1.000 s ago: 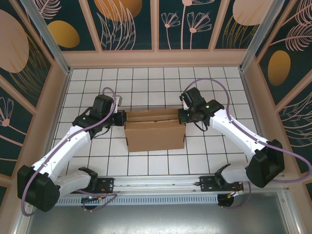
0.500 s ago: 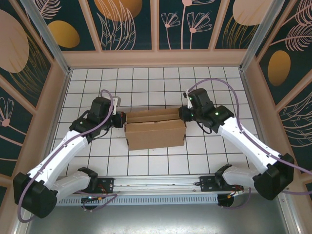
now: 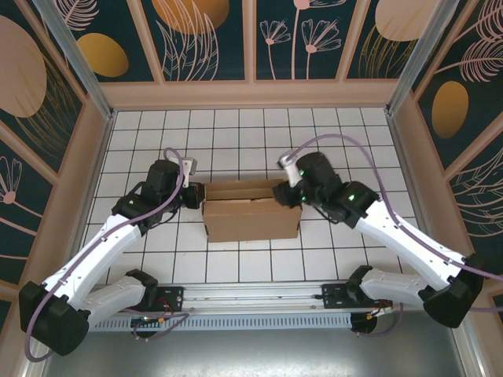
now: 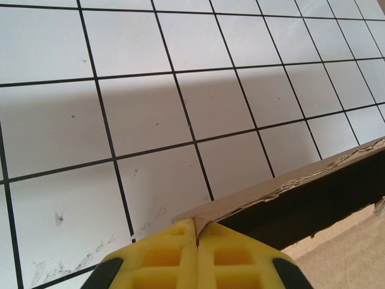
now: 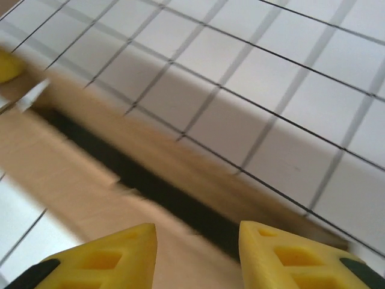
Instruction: Fold the paper box
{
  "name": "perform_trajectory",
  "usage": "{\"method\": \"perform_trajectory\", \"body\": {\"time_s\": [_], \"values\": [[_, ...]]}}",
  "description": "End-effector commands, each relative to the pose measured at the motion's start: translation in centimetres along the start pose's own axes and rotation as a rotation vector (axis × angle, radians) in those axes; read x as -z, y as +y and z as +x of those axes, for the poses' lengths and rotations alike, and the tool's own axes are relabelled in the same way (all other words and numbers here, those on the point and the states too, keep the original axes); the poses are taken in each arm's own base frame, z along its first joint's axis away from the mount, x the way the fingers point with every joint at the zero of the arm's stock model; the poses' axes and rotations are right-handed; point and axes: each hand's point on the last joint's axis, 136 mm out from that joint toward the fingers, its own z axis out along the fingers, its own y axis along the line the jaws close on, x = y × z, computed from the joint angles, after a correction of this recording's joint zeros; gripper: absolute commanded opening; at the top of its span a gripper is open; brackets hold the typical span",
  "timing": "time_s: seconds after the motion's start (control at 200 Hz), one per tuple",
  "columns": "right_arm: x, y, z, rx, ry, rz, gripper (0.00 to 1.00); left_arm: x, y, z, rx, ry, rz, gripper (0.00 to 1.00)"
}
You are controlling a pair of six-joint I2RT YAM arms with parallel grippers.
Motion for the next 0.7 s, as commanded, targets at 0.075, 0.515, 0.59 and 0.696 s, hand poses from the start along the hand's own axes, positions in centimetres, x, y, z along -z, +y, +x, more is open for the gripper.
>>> {"method": "perform_trajectory", "body": {"time_s": [0.075,0.515,0.59,0.696], "values": [[-0.7,7.3,2.0,0.329,0.005,-0.113,0.39,0.3,0.0,0.0,-0.032,-0.021,-0.004,0.0],[-5.6,9.9,0.5,0.573,-0.139,0.107,0.44,0.7,-0.4,0.0,-0.032,-0.023,0.012,0.0],[-5.3,10.5,0.2,0.656,-0.196,0.115,0.46,0.8,-0.5,-0.2,-0.033,-0.026,0.012,0.0],[-5.1,11.3,0.7,0.742,-0.236,0.073,0.48,0.7,-0.5,-0.2,-0.037,-0.024,0.013,0.0]]}}
